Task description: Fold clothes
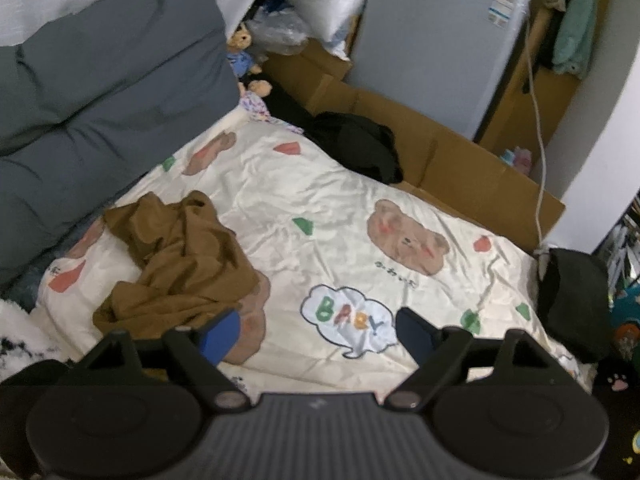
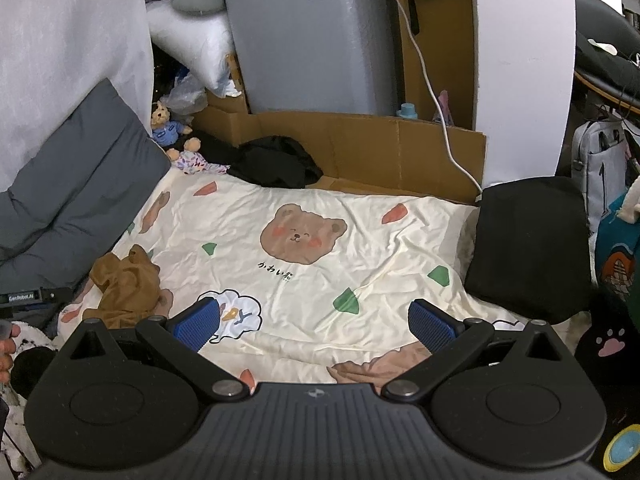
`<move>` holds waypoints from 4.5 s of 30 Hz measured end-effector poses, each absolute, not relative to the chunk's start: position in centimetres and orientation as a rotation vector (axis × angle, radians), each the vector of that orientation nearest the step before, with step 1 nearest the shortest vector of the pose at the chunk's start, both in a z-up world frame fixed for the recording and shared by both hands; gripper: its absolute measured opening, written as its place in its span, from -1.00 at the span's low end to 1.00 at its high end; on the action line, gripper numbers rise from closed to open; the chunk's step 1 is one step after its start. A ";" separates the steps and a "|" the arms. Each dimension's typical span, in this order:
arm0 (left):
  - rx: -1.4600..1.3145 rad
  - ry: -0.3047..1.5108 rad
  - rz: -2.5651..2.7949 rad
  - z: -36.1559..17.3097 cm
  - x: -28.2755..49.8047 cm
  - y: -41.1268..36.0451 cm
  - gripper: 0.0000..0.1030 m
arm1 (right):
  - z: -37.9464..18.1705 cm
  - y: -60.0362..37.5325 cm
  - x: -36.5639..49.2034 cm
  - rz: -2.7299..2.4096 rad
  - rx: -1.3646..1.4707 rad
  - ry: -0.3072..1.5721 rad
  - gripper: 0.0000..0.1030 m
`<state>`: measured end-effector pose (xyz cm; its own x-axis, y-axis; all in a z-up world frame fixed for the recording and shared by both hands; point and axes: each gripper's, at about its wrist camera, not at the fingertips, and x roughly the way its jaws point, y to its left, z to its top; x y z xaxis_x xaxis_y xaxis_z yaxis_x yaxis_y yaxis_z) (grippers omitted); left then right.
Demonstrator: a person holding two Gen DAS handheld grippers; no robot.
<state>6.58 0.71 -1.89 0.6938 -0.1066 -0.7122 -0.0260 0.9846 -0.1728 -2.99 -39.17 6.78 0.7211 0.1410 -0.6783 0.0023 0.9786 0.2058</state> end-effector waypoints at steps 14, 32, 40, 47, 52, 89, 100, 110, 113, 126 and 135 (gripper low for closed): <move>-0.218 0.835 0.024 -3.8 6.9 5.4 0.78 | 5.6 -38.7 -1.1 0.039 0.199 0.782 1.00; -0.253 0.942 0.100 -7.9 10.0 10.4 0.81 | 4.6 -36.7 1.6 0.018 0.188 0.820 1.00; -0.265 0.995 0.103 -9.0 11.4 10.5 0.82 | 3.3 -35.1 3.9 0.043 0.205 0.852 1.00; -0.257 1.039 0.137 -11.0 12.4 11.1 0.82 | 1.6 -34.8 5.2 0.049 0.213 0.881 1.00; -0.258 1.090 0.143 -12.4 13.7 11.6 0.82 | 0.6 -34.9 6.0 0.050 0.222 0.894 1.00; -0.264 1.298 0.259 -20.9 19.8 14.2 -0.54 | -6.2 -37.6 8.8 -0.013 0.318 1.031 1.00; -0.396 1.152 0.076 -15.2 19.6 10.7 -0.67 | -3.9 -37.9 7.2 0.001 0.313 0.960 1.00; -0.379 1.056 -0.130 -10.2 21.7 4.9 -0.72 | -2.3 -39.4 5.7 -0.020 0.360 0.907 1.00; -0.367 1.031 -0.166 -8.6 22.3 2.9 -0.74 | -2.1 -39.7 5.4 -0.017 0.369 0.891 1.00; -0.371 0.939 -0.397 -3.7 23.2 -5.3 -1.00 | -1.4 -41.1 3.6 -0.007 0.412 0.836 1.00; -0.349 0.978 -0.315 -3.8 22.1 -5.7 -0.19 | -1.5 -42.3 2.3 -0.017 0.432 0.820 1.00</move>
<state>22.10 -5.74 -3.80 0.5222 -0.4114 -0.7470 0.1021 0.8998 -0.4242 2.34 -42.29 -1.47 0.6874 0.1505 -0.7105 0.1790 0.9130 0.3666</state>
